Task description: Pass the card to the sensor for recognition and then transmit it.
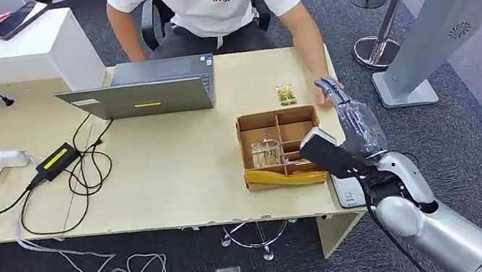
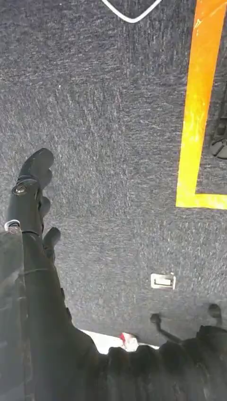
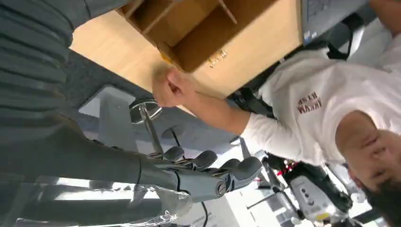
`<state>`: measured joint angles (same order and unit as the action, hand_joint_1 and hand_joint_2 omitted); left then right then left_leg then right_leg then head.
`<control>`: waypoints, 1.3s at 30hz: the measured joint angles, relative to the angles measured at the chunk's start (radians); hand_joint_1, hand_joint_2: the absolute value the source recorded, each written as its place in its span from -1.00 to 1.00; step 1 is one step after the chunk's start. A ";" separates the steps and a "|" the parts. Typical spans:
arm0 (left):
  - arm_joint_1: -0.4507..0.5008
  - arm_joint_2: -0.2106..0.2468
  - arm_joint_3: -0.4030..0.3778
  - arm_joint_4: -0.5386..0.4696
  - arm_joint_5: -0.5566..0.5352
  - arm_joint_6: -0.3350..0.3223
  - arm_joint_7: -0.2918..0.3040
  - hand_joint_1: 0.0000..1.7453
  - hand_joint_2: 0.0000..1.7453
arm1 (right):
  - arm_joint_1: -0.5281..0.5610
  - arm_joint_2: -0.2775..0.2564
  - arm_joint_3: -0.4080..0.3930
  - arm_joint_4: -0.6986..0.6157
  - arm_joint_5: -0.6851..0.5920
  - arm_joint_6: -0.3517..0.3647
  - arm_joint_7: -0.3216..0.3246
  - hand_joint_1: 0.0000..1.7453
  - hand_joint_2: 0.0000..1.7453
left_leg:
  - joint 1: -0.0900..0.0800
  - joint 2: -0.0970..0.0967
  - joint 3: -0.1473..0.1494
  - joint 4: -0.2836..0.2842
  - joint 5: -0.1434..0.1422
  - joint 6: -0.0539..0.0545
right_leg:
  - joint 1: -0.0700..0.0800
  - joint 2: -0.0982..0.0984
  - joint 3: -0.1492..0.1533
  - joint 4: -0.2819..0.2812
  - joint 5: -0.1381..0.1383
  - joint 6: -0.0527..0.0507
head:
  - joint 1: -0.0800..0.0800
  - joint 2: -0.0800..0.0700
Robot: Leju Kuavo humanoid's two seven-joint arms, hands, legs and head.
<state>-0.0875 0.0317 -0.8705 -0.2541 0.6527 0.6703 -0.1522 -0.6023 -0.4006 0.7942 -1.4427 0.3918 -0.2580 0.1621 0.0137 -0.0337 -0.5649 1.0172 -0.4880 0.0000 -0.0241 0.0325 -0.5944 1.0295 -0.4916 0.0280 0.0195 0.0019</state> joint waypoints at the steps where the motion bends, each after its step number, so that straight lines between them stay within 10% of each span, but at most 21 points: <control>1: 0.000 0.000 0.000 0.000 0.002 0.000 -0.004 -1.00 1.00 | 0.018 -0.006 -0.002 -0.011 0.004 0.019 0.002 -1.00 1.00 | 0.000 0.000 0.000 0.000 0.000 0.000 | 0.000 0.000 0.000 0.000 0.000 0.000 | 0.000 0.000; 21: -0.001 -0.004 0.001 0.000 0.005 0.001 -0.018 -1.00 1.00 | 0.029 -0.010 0.033 -0.029 0.251 0.203 0.206 -1.00 1.00 | 0.000 0.000 -0.001 0.000 0.000 0.000 | 0.000 0.000 0.000 0.000 0.000 0.000 | 0.000 0.000; 39: -0.002 -0.011 0.001 -0.003 0.029 0.001 -0.010 -1.00 1.00 | -0.026 0.043 0.122 0.170 0.296 0.220 0.231 -1.00 1.00 | 0.000 -0.002 -0.001 0.000 0.000 0.000 | 0.000 -0.001 0.000 0.000 0.000 0.000 | 0.000 0.000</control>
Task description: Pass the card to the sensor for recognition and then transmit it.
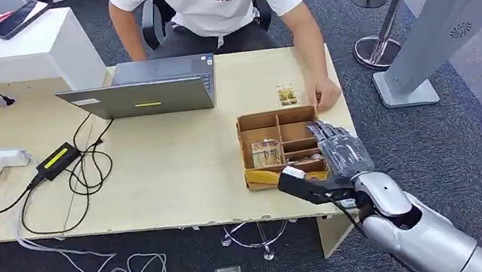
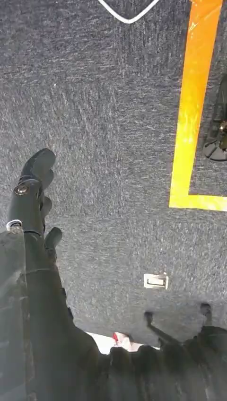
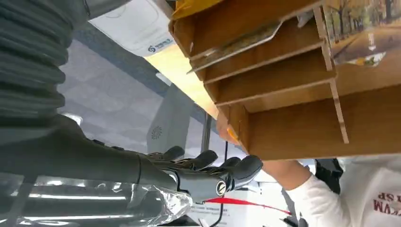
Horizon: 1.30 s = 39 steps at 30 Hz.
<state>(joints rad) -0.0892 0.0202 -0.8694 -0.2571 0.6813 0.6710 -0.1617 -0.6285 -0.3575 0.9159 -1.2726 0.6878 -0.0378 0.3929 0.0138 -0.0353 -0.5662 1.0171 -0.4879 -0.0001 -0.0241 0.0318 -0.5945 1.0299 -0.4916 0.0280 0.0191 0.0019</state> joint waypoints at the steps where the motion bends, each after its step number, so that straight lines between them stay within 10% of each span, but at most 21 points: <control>1: 0.000 -0.002 0.000 0.000 0.000 0.000 -0.002 -1.00 1.00 | -0.001 0.003 0.004 0.005 0.000 0.001 -0.002 -1.00 1.00 | 0.000 0.000 0.000 0.000 0.000 0.000 | 0.000 0.000 0.000 0.000 0.000 0.000 | 0.000 0.000; 21: 0.000 -0.004 0.002 0.000 0.010 0.000 -0.025 -1.00 1.00 | -0.026 0.041 0.060 0.073 0.004 -0.015 -0.047 -1.00 1.00 | 0.000 0.000 0.000 0.000 0.000 0.000 | 0.000 0.000 0.000 0.000 0.000 0.000 | 0.000 0.000; 22: 0.000 -0.004 0.002 0.000 0.010 0.000 -0.026 -1.00 1.00 | -0.028 0.042 0.060 0.074 0.003 -0.015 -0.047 -0.94 1.00 | 0.000 0.000 0.000 0.000 0.000 0.000 | 0.000 0.000 0.000 0.000 0.000 0.000 | 0.000 0.000; 23: 0.000 -0.004 0.002 0.000 0.011 0.000 -0.027 -1.00 1.00 | -0.029 0.045 0.061 0.078 0.002 -0.016 -0.047 0.84 1.00 | 0.000 0.000 0.000 0.000 0.000 0.000 | 0.000 0.000 0.000 0.000 0.000 0.000 | 0.000 0.000; 24: 0.000 -0.004 0.002 0.000 0.011 0.000 -0.027 -1.00 1.00 | -0.030 0.046 0.061 0.081 0.002 -0.017 -0.047 1.00 1.00 | 0.000 0.000 0.000 0.000 0.000 0.000 | 0.000 0.000 0.000 0.000 0.000 0.000 | 0.000 0.000; 39: 0.000 -0.003 0.011 0.001 0.010 0.000 -0.029 -1.00 1.00 | -0.063 0.077 0.087 0.147 -0.043 -0.036 -0.068 1.00 1.00 | 0.000 0.000 0.000 0.000 0.000 0.000 | 0.000 0.000 0.000 0.000 0.000 0.000 | 0.000 0.000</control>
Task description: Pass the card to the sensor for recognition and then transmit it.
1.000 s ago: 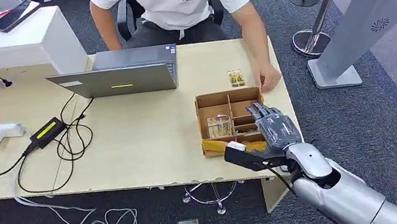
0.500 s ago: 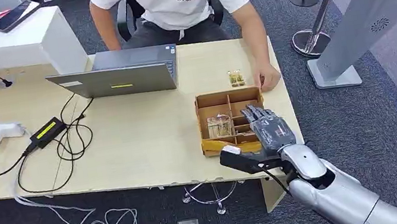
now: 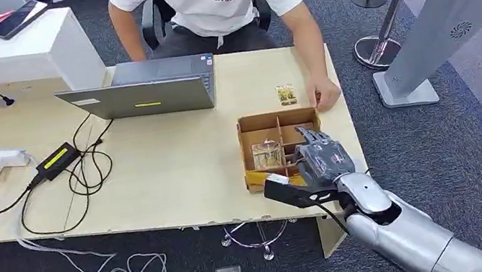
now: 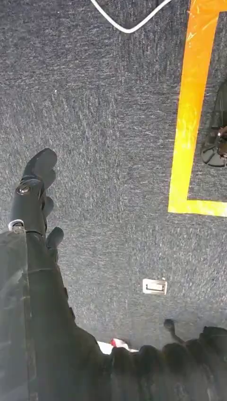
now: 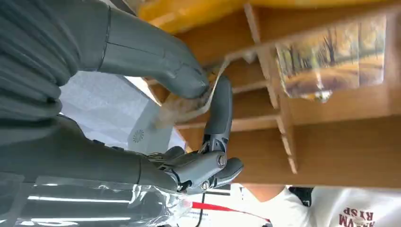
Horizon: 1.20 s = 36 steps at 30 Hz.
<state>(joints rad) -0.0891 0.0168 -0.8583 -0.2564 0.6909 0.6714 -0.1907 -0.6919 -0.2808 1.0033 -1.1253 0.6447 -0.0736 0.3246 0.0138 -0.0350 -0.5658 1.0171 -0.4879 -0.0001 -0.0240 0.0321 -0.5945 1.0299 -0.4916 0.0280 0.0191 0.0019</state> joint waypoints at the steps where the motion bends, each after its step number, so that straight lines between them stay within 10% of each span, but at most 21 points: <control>1: 0.000 0.000 0.000 0.000 0.000 0.000 0.000 -1.00 1.00 | -0.002 0.001 0.000 0.002 -0.003 0.000 0.000 1.00 1.00 | 0.000 0.000 0.000 0.000 0.000 0.000 | 0.000 0.000 0.000 0.000 0.000 0.000 | 0.000 0.000; 36: 0.001 0.000 0.000 0.000 -0.022 0.000 0.000 -1.00 1.00 | -0.015 0.002 0.014 0.029 0.014 -0.086 -0.006 1.00 1.00 | 0.000 0.000 0.000 0.000 0.000 0.000 | 0.000 0.000 0.000 0.000 0.000 0.000 | 0.000 0.000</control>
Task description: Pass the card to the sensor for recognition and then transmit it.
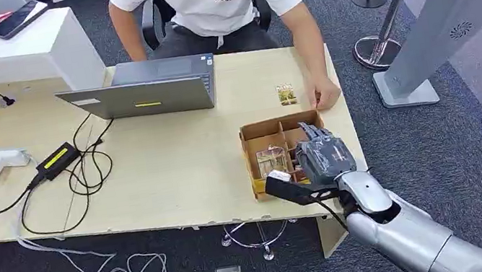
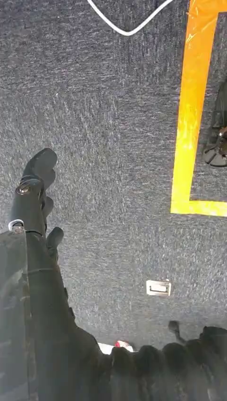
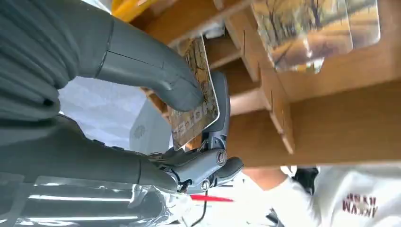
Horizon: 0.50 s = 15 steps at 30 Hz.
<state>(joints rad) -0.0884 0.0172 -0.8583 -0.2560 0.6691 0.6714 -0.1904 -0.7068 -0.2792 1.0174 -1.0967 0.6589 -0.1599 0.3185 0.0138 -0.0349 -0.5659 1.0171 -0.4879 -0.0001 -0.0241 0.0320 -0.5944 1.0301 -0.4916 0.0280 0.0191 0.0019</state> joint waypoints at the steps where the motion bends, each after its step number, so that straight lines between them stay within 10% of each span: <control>1: 0.000 0.000 0.000 0.000 -0.002 0.000 0.000 -1.00 1.00 | -0.010 0.000 0.000 0.000 0.012 -0.017 0.004 1.00 1.00 | 0.000 0.000 0.000 0.000 0.000 0.000 | 0.000 0.000 0.000 0.000 0.000 0.000 | 0.000 0.000; 15: -0.004 -0.001 0.000 0.000 -0.043 0.000 -0.019 -1.00 1.00 | -0.197 -0.002 -0.064 -0.076 0.084 -0.064 0.053 1.00 1.00 | 0.000 0.001 0.001 0.000 0.000 0.000 | 0.000 0.002 0.000 0.000 0.000 0.000 | 0.000 0.000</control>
<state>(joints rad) -0.0928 0.0164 -0.8583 -0.2560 0.6264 0.6714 -0.2090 -0.9040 -0.2815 0.9533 -1.1727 0.7427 -0.2235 0.3716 0.0137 -0.0336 -0.5650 1.0172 -0.4877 -0.0002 -0.0242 0.0343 -0.5944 1.0302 -0.4912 0.0283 0.0195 0.0019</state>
